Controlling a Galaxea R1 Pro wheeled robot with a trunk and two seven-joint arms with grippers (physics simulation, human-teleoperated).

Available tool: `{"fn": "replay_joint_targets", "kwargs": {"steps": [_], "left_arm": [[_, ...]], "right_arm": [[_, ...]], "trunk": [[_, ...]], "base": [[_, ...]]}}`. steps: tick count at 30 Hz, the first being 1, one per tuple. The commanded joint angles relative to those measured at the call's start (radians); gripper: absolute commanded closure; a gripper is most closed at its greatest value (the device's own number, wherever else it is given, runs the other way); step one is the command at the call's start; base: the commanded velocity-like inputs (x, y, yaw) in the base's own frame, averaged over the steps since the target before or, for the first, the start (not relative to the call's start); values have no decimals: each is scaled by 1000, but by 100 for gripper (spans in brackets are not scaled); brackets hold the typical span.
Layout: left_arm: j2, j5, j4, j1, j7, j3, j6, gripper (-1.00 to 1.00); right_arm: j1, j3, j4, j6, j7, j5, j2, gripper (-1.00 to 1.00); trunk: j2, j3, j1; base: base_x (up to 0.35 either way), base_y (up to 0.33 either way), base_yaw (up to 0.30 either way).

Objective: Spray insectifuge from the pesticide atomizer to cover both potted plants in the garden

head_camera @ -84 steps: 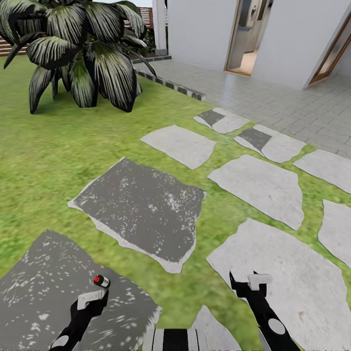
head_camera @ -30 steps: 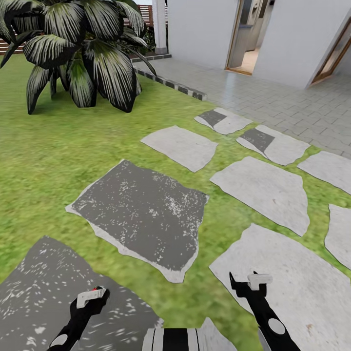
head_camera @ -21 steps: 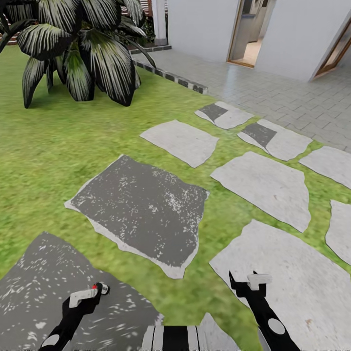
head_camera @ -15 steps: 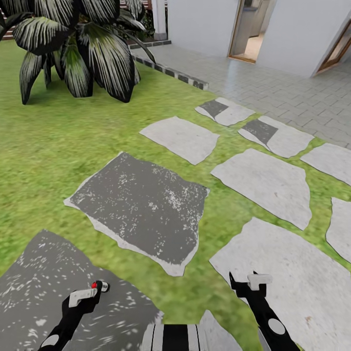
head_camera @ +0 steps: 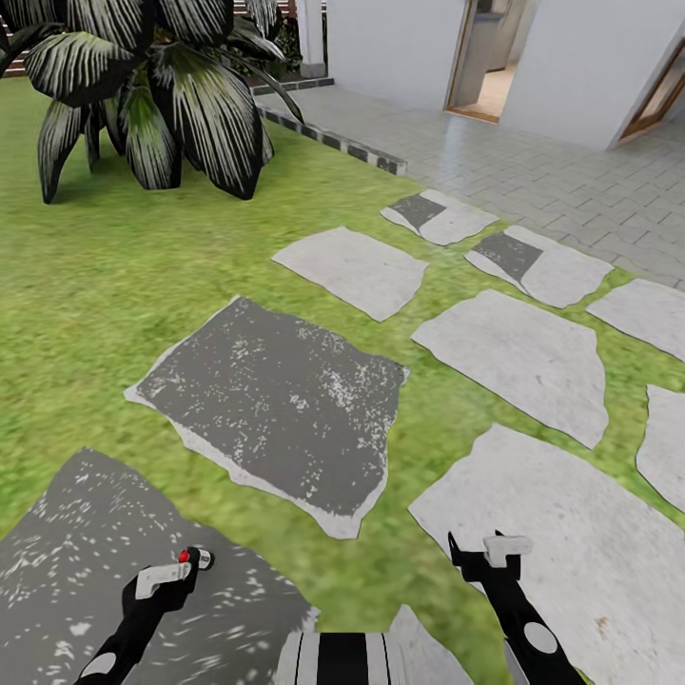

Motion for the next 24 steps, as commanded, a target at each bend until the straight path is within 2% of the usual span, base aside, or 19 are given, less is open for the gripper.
{"fn": "replay_joint_targets", "kwargs": {"steps": [1,5,8,12,19,24], "left_arm": [[-1,3,1,-1,-10,7,-2,-100],[-1,4,0,-1,-10,6,-2,-100],[-1,4,0,-1,-10,6,-2,-100],[-2,4,0,-1,-10,6,-2,-100],[-1,4,0,-1,-10,6,-2,-100],[-1,4,0,-1,-10,6,-2,-100]], "right_arm": [[0,0,1,-3,0,0,0,-100],[0,0,-1,-3,0,0,1,-100],[0,0,-1,-3,0,-1,1,-100],[0,1,-3,-3,0,-1,1,-100],[0,1,-4,-3,0,-1,1,-100],[0,1,-4,-3,0,-1,1,-100]], "trunk": [[0,-1,0],[0,-1,0],[-1,-12,1],[-1,-12,1],[-1,-12,1],[-2,-28,3]], "base": [[0,0,0],[0,0,0],[0,0,-75],[0,0,-155],[0,0,-25],[0,0,-9]]}}
